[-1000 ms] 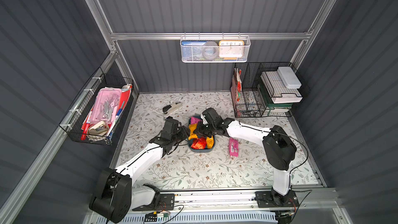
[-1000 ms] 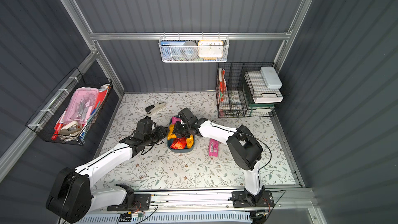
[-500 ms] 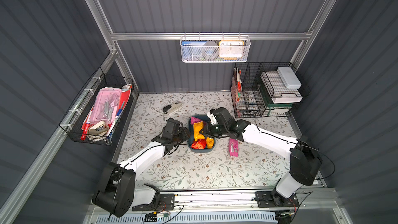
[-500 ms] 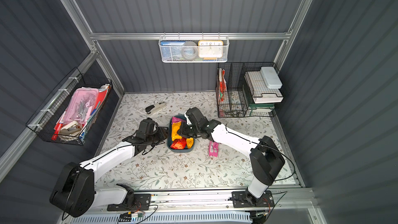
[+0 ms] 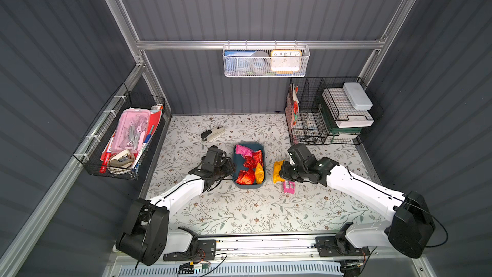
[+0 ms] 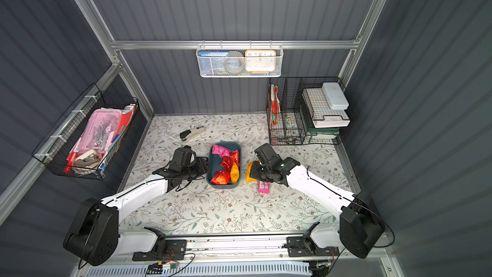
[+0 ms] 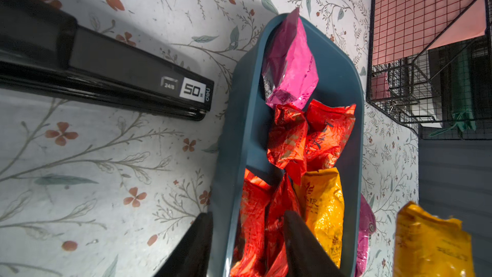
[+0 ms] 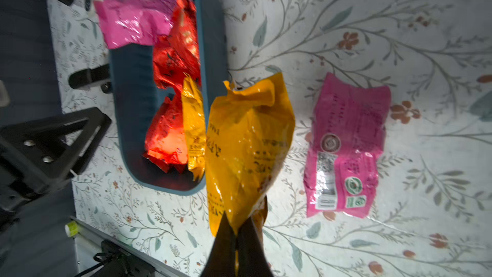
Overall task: Take the tea bags out of the storage box
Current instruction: Place the tea bag at the center of the board.
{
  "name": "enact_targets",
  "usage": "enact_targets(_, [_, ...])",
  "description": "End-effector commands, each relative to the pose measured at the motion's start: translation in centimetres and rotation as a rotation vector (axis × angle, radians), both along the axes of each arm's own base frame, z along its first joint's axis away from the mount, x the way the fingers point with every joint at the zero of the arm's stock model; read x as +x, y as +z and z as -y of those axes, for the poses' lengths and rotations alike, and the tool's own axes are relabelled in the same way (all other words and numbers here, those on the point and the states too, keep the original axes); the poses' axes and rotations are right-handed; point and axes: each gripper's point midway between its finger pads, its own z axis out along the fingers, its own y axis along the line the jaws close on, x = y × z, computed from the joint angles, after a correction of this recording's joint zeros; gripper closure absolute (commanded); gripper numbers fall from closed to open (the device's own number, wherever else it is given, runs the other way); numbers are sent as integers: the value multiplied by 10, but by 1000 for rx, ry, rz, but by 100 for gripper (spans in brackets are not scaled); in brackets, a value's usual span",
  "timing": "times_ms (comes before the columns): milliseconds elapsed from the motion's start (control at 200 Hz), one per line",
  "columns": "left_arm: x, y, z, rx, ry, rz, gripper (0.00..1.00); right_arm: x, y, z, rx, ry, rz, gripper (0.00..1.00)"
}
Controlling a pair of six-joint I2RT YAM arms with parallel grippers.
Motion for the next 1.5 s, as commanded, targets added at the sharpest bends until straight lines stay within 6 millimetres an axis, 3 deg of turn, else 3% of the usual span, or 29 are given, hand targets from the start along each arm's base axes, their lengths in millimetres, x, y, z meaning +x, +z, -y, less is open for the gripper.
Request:
enact_targets(0, [0, 0, 3, 5, -34, 12, 52, -15, -20, 5, -37, 31, -70, 100])
enact_targets(380, [-3, 0, 3, 1, -37, 15, 52, -12, -53, -20, 60, 43, -143, 100])
enact_targets(630, [1, 0, 4, -1, -35, 13, 52, -13, -71, -7, 12, 7, -173, 100])
enact_targets(750, [0, 2, 2, -11, -17, 23, 52, -15, -74, 0, -5, -5, -188, 88])
enact_targets(945, [0, 1, 1, -8, -14, 24, 52, -16, -60, 12, -74, 2, -168, 68])
enact_targets(1210, [-1, 6, -5, 1, 19, 37, 53, -8, -18, 33, -178, -24, -71, 60])
enact_targets(1330, [-1, 7, -6, -1, 21, 36, 52, -3, 5, 17, -144, 6, -14, 60])
enact_targets(1495, [-2, 3, -4, -9, 12, 31, 53, 0, 28, -33, -95, 103, 42, 60])
